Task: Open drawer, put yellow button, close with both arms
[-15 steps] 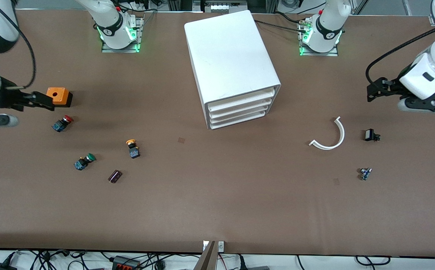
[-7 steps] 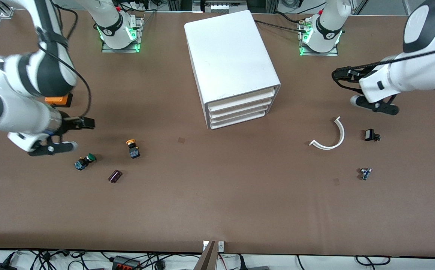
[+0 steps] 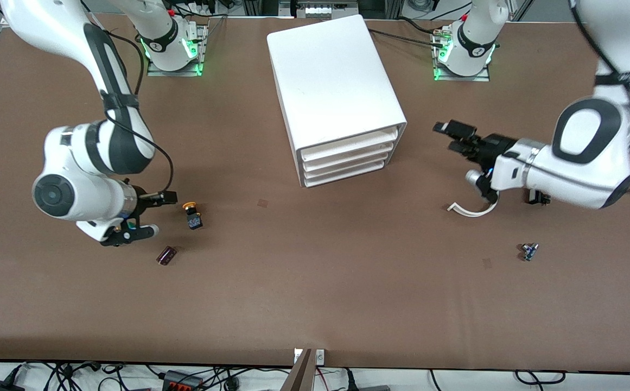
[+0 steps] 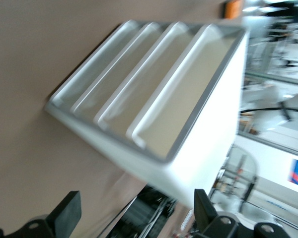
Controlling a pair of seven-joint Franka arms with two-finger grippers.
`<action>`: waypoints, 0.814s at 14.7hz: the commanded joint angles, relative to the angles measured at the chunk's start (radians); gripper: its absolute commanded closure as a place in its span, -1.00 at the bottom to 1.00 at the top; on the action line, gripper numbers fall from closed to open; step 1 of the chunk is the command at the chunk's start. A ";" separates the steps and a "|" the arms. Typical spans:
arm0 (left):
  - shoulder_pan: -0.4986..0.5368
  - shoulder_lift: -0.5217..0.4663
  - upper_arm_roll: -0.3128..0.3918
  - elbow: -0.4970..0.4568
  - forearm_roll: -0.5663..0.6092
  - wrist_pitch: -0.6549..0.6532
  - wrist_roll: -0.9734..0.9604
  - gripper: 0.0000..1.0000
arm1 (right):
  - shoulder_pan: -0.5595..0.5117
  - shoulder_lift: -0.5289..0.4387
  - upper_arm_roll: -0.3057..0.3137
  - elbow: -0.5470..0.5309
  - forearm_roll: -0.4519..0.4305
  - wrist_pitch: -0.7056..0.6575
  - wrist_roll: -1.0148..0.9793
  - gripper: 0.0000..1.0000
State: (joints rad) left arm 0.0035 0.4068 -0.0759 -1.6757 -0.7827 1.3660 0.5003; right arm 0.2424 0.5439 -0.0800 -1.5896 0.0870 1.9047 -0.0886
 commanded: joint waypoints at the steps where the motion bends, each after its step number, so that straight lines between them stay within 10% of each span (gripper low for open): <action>1: -0.011 0.081 -0.002 0.011 -0.111 0.065 0.163 -1.00 | 0.049 0.054 0.000 0.011 0.000 0.077 -0.013 -1.00; 9: -0.049 0.099 -0.076 -0.168 -0.297 0.243 0.320 -1.00 | 0.061 0.142 0.002 0.011 -0.003 0.169 -0.017 -1.00; 12: -0.036 0.081 -0.105 -0.206 -0.297 0.226 0.368 -0.68 | 0.064 0.162 0.002 0.010 -0.003 0.189 -0.017 -1.00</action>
State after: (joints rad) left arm -0.0527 0.5336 -0.1599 -1.8274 -1.0577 1.5919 0.8091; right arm 0.3038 0.6906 -0.0796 -1.5886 0.0866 2.0793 -0.0906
